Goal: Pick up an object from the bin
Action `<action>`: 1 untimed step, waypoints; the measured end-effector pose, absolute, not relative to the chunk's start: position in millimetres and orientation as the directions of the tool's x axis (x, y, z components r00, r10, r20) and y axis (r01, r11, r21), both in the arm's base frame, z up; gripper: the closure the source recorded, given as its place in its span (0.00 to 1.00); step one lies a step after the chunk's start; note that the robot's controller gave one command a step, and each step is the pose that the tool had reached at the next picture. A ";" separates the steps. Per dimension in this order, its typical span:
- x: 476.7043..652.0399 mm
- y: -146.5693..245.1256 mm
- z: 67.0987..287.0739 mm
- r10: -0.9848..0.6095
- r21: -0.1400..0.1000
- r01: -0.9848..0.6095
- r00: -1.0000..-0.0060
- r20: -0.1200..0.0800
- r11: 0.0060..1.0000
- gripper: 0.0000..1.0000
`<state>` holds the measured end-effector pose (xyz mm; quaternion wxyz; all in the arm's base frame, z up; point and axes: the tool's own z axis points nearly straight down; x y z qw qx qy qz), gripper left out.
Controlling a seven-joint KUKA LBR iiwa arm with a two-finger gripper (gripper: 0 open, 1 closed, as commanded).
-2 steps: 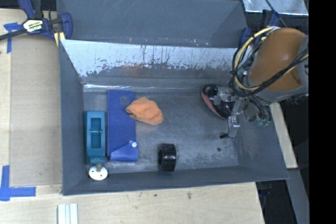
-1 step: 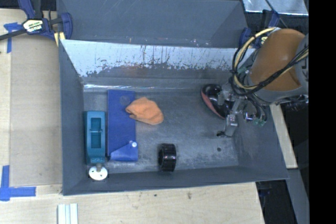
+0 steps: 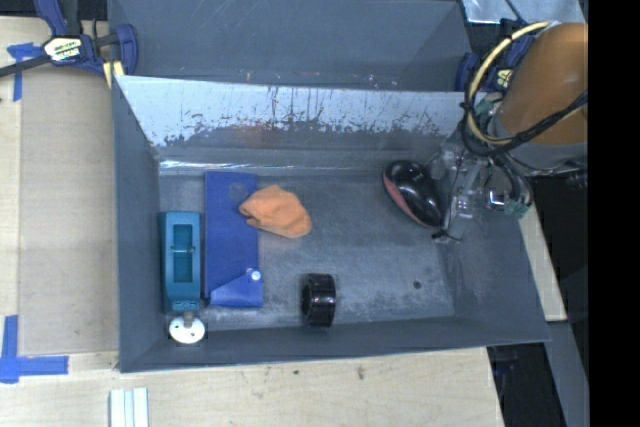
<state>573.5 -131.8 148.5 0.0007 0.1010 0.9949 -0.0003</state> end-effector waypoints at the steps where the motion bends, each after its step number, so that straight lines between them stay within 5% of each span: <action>1: 583.0 -109.6 96.9 0.196 0.001 0.196 -0.981 -0.003 0.981 1.00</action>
Offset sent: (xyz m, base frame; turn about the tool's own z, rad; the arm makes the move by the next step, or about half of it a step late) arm 0.0000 0.0000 0.0000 0.0000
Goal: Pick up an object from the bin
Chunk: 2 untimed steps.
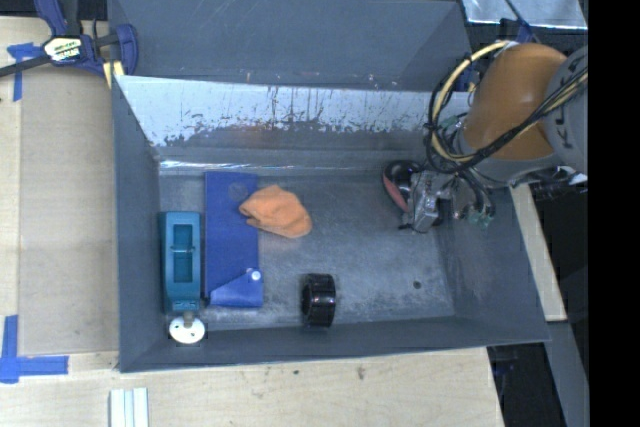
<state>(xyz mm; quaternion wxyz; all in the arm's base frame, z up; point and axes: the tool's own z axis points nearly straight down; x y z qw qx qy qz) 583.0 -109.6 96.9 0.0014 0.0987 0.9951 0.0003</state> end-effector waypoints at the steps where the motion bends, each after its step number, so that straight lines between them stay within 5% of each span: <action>1: 583.0 -109.6 96.9 0.196 0.001 0.196 -0.981 -0.003 0.981 1.00; 2: 592.9 -112.4 145.6 0.197 0.000 0.197 -0.980 0.003 0.980 1.00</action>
Offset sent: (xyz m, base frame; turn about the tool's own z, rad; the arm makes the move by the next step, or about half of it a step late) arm 0.0317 -0.0073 0.1467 0.0034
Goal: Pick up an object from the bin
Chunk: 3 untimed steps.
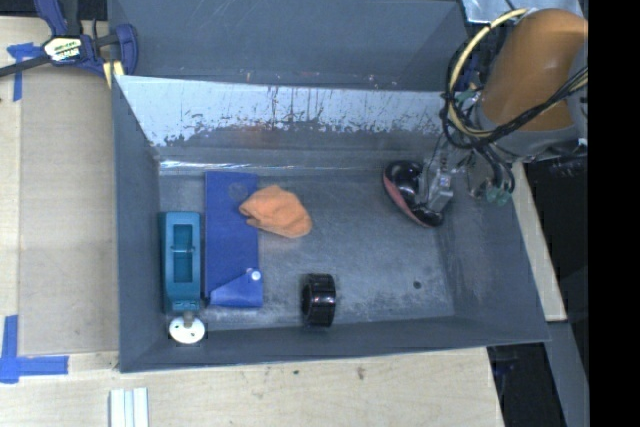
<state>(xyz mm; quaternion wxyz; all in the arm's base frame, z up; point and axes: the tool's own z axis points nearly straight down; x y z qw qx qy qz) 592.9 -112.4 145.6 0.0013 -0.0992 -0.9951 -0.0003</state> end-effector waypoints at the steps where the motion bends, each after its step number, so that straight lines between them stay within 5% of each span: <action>1: 600.2 -91.1 74.8 0.156 0.004 0.156 -0.988 -0.021 0.988 0.00; 2: 600.2 -91.0 76.5 0.155 0.003 0.155 -0.988 -0.021 0.988 0.00; 3: 617.4 -114.3 134.7 0.192 0.000 0.192 -0.981 -0.004 0.981 1.00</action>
Offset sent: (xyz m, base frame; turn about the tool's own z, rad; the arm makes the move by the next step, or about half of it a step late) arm 0.0000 0.0000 0.0000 0.0000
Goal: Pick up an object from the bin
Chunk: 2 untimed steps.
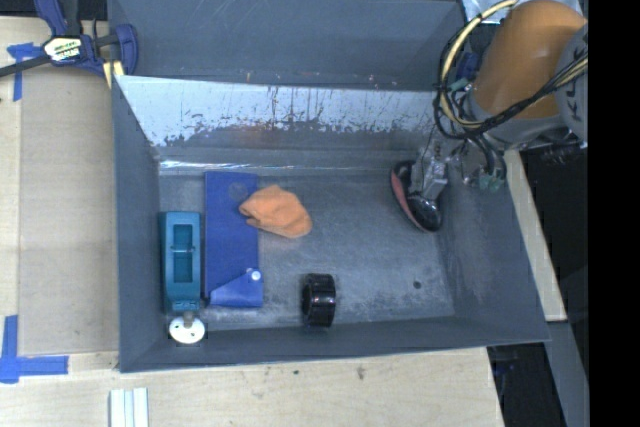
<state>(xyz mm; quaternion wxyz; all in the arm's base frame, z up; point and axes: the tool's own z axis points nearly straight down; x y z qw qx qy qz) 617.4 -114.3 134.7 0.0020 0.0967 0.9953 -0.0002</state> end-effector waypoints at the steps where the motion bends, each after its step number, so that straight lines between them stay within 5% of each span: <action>1: 617.4 -114.2 134.6 0.192 0.000 0.192 -0.981 -0.004 0.981 0.00; 2: 617.4 -114.2 134.6 0.191 0.000 0.191 -0.982 -0.004 0.982 0.00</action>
Offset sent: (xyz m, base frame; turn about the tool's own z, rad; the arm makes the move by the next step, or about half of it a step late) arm 0.0000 0.0000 0.0000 0.0000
